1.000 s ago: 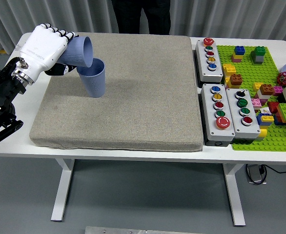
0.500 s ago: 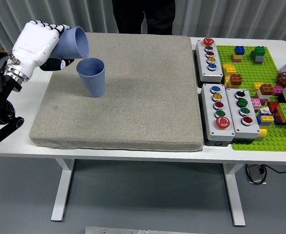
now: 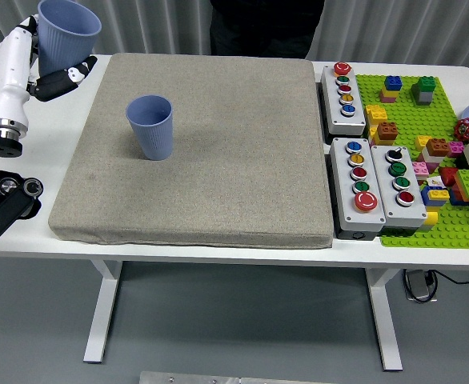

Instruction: Pick cup pour cup place

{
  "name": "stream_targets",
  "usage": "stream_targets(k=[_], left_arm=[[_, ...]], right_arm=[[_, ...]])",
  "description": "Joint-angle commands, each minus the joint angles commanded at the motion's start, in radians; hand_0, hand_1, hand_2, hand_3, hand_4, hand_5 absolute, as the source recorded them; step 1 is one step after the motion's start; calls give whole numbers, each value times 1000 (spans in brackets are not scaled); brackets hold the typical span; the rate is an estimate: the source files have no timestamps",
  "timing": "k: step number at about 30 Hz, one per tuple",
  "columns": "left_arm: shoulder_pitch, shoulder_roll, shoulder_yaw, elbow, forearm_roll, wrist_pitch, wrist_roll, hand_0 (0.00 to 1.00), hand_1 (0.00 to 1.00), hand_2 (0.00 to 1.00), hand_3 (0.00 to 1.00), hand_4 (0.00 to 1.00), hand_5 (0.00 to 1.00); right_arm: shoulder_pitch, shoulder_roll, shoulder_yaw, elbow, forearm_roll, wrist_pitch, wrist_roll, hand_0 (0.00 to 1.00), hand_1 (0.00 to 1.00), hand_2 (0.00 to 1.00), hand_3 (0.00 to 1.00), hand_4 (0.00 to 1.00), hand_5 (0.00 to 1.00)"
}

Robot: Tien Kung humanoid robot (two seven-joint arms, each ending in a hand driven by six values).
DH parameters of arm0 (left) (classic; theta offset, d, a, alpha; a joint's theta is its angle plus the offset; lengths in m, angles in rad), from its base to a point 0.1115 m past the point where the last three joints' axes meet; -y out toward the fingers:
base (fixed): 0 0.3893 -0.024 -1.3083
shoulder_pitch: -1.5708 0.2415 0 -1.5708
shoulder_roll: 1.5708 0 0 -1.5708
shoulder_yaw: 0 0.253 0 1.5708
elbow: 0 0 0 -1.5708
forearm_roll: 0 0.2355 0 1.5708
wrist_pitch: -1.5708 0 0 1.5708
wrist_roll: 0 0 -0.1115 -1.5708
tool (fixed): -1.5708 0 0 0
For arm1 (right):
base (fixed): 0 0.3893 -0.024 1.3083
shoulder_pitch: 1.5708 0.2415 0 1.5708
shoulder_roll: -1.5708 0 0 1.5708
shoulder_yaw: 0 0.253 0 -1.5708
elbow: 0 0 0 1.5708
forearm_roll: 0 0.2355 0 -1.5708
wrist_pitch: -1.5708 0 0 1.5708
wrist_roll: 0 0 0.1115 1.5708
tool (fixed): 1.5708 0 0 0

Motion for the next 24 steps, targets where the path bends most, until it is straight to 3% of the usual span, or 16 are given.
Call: stream_targets(k=[4,9,12,16,18,24], left_arm=[[38,-65,-48,-26,12,20,-11,465,440,496,471,783,329],[104,-160,-95,-68,112,46,-24,465,440,496,471,783,329],[145,-206,-93,-94,90,46,-61,472,440,495,472,776,333],[206,-217,-23,-136,-41,46,-172,476,440,494,473,777,338],[219,-217,-5,-146,-78,46,-193,476,440,494,473,777,338],[250,-231,50,-145,-175,46,-326,480,447,497,474,771,338]], right_arm=[[-6,2,1,0,-4,0,-1,675,616,569,578,2,212],[-12,3,6,0,-12,1,-2,675,616,569,578,2,212],[-14,4,6,0,-13,1,-1,675,616,569,577,2,211],[-12,3,8,-1,-19,1,0,675,616,569,578,2,210],[-10,3,8,-1,-18,1,0,675,616,569,578,2,210],[-6,3,9,-1,-15,1,1,675,616,569,578,2,210]])
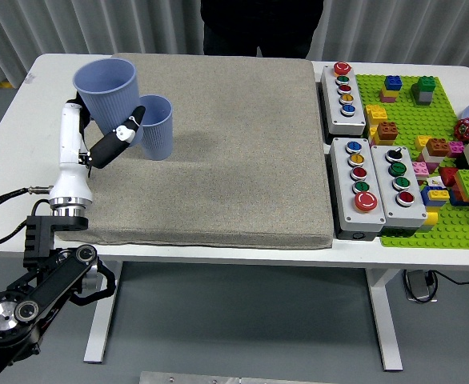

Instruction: Pick cup pour cup place

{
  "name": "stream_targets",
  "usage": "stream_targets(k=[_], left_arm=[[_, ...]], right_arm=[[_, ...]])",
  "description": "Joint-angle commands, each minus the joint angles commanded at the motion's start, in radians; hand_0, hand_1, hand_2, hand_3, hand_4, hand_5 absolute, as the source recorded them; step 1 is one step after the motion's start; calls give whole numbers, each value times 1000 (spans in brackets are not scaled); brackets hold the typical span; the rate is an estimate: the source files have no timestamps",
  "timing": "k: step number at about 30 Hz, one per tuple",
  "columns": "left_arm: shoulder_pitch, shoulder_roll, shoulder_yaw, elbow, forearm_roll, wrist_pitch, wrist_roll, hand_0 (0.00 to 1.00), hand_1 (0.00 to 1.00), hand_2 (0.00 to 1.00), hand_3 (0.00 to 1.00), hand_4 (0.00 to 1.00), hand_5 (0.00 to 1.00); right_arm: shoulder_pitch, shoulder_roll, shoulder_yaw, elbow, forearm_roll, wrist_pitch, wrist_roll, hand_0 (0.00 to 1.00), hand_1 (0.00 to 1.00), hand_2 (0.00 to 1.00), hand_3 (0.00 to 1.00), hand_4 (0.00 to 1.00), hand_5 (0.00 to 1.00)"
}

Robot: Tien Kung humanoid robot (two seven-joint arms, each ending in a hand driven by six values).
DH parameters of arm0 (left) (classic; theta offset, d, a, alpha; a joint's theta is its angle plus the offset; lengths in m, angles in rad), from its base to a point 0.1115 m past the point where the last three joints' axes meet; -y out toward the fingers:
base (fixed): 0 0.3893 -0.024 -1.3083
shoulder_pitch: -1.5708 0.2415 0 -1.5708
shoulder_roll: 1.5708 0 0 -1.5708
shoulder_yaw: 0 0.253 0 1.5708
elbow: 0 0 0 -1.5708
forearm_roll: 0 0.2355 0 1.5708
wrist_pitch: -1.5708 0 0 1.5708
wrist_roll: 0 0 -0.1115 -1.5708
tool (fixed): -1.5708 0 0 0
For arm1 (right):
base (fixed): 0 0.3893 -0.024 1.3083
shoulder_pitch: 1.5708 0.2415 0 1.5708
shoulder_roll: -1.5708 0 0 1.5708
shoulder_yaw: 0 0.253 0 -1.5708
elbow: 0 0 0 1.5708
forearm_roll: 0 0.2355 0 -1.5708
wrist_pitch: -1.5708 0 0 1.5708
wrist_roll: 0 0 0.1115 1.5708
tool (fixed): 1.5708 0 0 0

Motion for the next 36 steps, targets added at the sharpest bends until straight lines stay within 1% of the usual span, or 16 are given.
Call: stream_targets(k=[1,3,4,6,9,11,15,18,20,23,25,27,28,36], left_arm=[[1,-1,1,1,-4,0,-6,480,447,497,474,771,338],[8,-8,16,8,-49,0,-56,480,447,497,474,771,338],[12,-12,32,13,-73,0,-86,482,453,498,477,756,328],[21,-19,54,20,-100,0,-127,482,453,498,477,756,328],[30,-30,77,27,-138,0,-164,482,453,498,477,756,328],[41,-38,111,33,-195,0,-215,483,453,500,476,750,339],[45,-42,156,45,-294,0,-306,483,453,500,476,750,339],[40,-48,181,64,-345,0,-313,495,461,501,480,748,348],[39,-49,185,67,-352,0,-313,495,461,501,480,748,348],[20,-64,218,126,-395,0,-313,500,466,504,476,740,354],[18,-66,221,133,-397,0,-313,500,466,504,476,740,354],[2,-81,251,188,-433,0,-313,500,466,504,476,740,354],[-2,-84,263,214,-442,0,-313,503,475,520,474,735,390],[-15,-92,294,296,-462,0,-313,505,485,523,479,733,397]], right_arm=[[0,0,0,0,0,0,0,675,616,569,578,2,210],[1,0,0,0,1,0,1,675,616,569,578,2,210],[2,0,0,0,1,1,1,675,616,569,577,2,209],[3,0,1,-1,0,1,1,675,616,569,577,2,209],[3,0,2,0,-1,1,1,675,616,569,577,2,209],[3,0,3,0,-3,2,1,675,616,569,577,2,208],[5,0,4,0,-2,3,0,675,616,569,577,2,208],[7,1,4,0,-2,3,0,675,616,569,577,2,209],[7,1,4,0,-1,3,0,675,616,569,577,2,209],[8,2,0,0,6,3,1,675,616,569,577,2,209],[8,2,-1,0,7,3,1,675,616,569,577,2,209],[7,3,-1,0,7,2,0,675,616,569,577,2,209],[7,3,-1,0,7,2,0,675,616,569,578,2,210],[6,3,1,0,5,2,-1,675,616,569,578,2,210]])
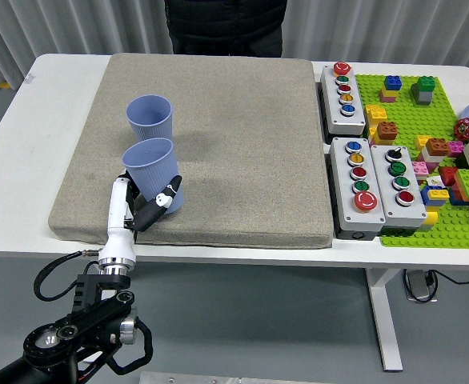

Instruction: Pick cup pour cup place

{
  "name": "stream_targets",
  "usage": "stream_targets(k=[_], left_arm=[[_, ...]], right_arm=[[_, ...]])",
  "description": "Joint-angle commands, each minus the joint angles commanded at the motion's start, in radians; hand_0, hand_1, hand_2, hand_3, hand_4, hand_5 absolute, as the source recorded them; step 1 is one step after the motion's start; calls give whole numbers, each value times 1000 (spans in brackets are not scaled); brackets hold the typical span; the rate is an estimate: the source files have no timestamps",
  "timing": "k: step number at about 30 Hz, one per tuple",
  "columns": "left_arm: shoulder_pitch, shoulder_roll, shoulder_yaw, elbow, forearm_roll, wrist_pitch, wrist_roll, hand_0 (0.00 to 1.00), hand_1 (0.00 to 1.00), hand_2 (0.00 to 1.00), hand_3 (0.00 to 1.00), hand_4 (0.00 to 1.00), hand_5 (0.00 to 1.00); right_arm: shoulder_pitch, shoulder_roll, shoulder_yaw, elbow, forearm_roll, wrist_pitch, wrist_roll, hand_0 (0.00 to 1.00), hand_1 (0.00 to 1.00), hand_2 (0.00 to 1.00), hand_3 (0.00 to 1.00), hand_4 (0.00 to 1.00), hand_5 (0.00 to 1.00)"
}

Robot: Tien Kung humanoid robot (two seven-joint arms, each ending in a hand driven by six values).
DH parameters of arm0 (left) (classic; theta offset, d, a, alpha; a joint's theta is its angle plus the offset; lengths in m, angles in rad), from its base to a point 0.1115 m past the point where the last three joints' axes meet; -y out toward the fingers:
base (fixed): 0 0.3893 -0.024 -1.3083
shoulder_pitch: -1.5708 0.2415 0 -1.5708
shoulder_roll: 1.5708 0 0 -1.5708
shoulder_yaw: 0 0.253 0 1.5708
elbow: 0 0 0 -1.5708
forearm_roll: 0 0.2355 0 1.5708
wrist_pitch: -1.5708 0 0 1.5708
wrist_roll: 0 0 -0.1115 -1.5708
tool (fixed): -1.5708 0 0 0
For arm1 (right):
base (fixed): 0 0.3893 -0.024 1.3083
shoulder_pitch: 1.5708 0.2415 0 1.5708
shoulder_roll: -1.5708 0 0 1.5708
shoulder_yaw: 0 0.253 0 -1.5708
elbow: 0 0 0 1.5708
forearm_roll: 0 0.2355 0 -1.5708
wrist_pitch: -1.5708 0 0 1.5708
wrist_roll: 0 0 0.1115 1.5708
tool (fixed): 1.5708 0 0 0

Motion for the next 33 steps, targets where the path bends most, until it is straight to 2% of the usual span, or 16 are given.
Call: stream_targets(k=[5,33], left_arm=[[-13,-7,4,31,-8,0,0,509,498,527,479,732,394],[2,-7,-15,41,42,0,0,532,530,571,500,755,441]], right_arm=[[1,0,0,0,0,0,0,676,617,569,578,2,211],[-6,1,1,0,-11,-1,-2,676,617,569,578,2,211]])
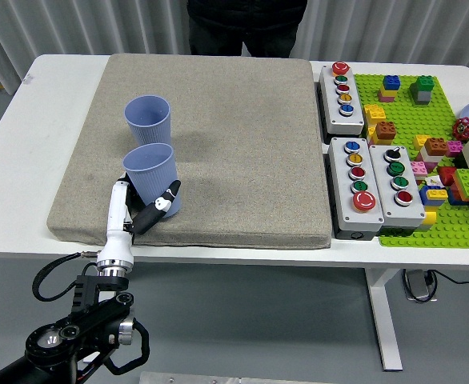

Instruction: Pick cup pour cup place

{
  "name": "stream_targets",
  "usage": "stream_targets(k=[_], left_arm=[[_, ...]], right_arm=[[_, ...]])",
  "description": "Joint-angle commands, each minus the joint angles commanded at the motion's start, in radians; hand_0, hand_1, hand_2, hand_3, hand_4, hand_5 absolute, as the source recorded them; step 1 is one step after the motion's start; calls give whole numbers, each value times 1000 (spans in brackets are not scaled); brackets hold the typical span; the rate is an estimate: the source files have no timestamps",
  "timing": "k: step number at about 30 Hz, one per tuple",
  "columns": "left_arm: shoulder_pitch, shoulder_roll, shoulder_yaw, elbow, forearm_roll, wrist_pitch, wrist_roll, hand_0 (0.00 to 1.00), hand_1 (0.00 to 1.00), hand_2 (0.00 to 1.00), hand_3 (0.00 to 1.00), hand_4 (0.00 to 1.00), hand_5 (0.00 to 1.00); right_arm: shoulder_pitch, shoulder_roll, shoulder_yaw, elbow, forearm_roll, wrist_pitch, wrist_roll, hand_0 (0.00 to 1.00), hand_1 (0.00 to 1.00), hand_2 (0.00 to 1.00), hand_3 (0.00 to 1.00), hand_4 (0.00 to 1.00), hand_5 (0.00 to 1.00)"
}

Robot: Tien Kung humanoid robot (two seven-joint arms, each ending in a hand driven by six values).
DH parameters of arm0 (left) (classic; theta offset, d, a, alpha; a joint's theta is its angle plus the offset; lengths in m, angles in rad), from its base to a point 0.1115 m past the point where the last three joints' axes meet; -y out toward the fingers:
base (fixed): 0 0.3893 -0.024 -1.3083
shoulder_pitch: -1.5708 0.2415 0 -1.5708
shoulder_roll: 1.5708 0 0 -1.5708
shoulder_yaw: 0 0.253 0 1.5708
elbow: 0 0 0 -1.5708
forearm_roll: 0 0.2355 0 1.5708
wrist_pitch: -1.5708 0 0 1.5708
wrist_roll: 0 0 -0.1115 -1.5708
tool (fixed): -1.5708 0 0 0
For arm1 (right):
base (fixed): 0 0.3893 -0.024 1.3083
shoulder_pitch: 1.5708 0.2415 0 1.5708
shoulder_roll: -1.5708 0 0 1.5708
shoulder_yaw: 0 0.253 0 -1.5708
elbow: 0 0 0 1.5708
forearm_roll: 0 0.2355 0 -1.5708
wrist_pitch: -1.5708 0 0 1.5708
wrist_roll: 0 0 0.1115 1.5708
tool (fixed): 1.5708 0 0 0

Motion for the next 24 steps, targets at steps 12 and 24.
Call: stream_targets(k=[12,24], left_arm=[[5,2,-1,3,14,0,0,539,536,585,520,778,444],[1,2,-5,2,33,0,0,558,568,636,555,822,452]], right_arm=[[1,0,0,0,1,-1,0,675,616,569,578,2,210],[5,0,-1,0,6,-2,1,675,616,569,578,2,209]])
